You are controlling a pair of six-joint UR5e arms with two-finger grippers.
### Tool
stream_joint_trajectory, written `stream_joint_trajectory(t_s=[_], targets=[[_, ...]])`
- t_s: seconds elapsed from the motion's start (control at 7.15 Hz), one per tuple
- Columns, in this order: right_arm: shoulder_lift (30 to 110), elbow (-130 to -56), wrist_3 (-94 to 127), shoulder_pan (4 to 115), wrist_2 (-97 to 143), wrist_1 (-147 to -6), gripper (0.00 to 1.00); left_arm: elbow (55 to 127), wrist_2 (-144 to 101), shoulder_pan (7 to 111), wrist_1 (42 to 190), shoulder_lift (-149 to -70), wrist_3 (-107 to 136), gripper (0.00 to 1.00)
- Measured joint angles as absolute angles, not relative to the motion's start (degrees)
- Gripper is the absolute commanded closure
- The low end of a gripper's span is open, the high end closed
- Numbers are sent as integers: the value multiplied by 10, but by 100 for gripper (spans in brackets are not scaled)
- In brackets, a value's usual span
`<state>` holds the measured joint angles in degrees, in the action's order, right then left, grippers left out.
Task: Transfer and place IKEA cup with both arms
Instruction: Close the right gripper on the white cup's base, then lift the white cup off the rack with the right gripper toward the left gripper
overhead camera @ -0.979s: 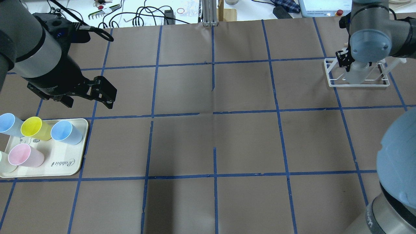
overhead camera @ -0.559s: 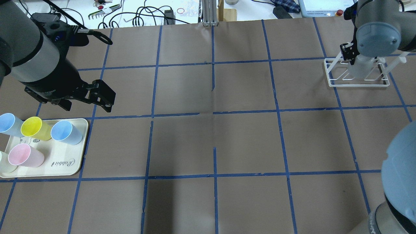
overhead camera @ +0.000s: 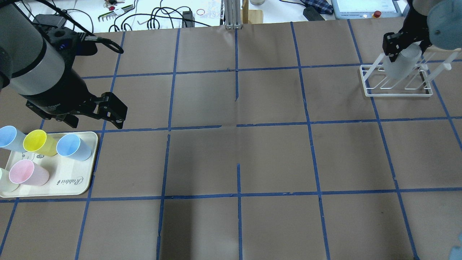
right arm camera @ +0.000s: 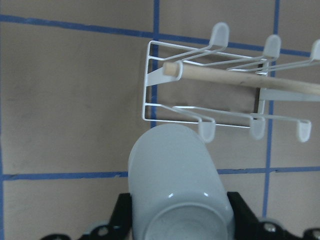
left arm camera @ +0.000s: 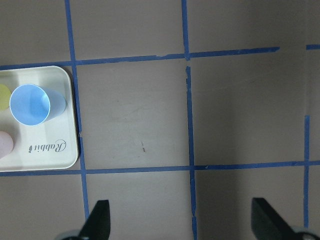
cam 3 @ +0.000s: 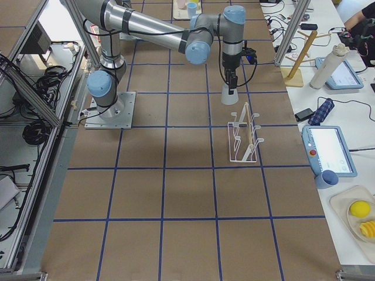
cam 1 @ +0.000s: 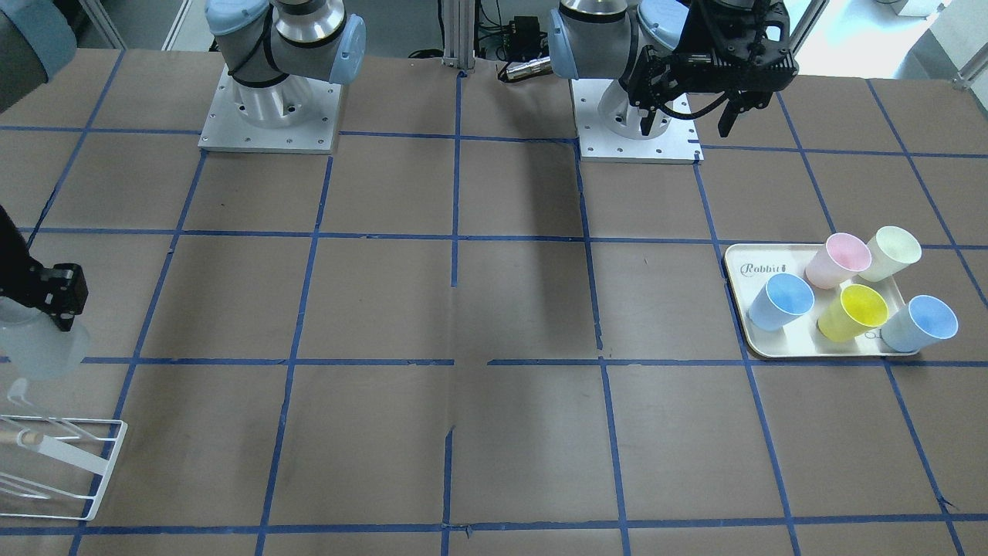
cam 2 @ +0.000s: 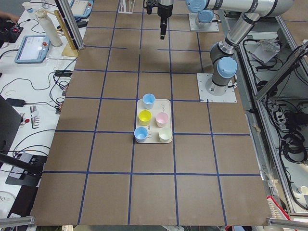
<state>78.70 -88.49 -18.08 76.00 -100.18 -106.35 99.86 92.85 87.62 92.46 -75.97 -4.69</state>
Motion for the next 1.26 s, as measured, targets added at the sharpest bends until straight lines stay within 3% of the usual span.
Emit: stream_joint_trajectory(t_s=[1.26], targets=[[818,-885,113,717,-475,-566,50,993,663,789,932,-772,-50,0]])
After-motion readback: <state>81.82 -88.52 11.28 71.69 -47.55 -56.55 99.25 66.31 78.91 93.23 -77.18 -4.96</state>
